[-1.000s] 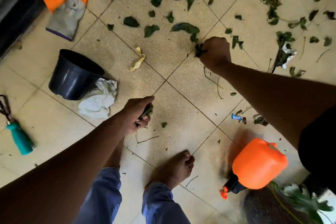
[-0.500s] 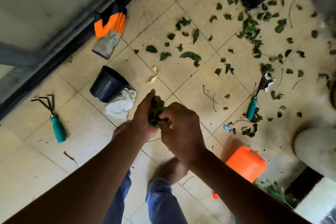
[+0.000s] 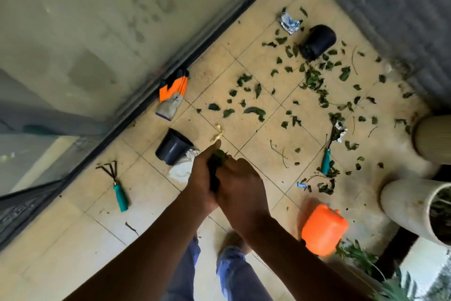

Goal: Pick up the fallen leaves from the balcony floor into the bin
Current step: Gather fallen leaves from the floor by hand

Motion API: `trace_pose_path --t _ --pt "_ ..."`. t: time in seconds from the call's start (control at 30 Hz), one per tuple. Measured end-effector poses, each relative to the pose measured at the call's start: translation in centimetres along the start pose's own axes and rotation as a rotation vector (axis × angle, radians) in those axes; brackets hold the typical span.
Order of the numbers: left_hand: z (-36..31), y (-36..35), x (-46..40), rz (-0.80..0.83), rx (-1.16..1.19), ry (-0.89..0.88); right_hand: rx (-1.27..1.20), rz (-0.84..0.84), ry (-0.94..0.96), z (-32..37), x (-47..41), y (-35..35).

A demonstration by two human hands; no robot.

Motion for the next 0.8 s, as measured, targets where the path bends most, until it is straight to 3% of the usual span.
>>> trace_pose_path --t 0.2,0.37,0.53,0.67,0.8 --pt "-2.0 0.9 0.5 -0.114 -0.064 0.060 -0.005 0.062 0.014 4.5 0.4 1.7" --pt "0.2 0.8 -2.6 -0.052 -0.022 0.190 0.190 0.051 -0.049 2.8 -0.8 3.8" --pt "1.5 1.3 -6.1 -0.039 0.042 0.182 -0.052 -0.034 0.083 -1.5 -0.8 1.6" --pt "1.9 2.5 -9.0 -0.206 0.013 0.119 -0.379 -0.175 0.059 -8.5 -3.6 2.1" --pt "3.6 5.3 -13.4 -0.290 0.031 0.121 -0.324 -0.171 -0.032 -19.2 -9.4 -1.6"
Point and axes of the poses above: each hand's wrist, its own x-axis away from the middle knuckle, its own y-axis out of the back of the hand, z = x × y, the point moved 10 cm from there along -x, towards the middle knuckle, and after that the axes turned 14 degrees about -x, right-handed, at the moved point
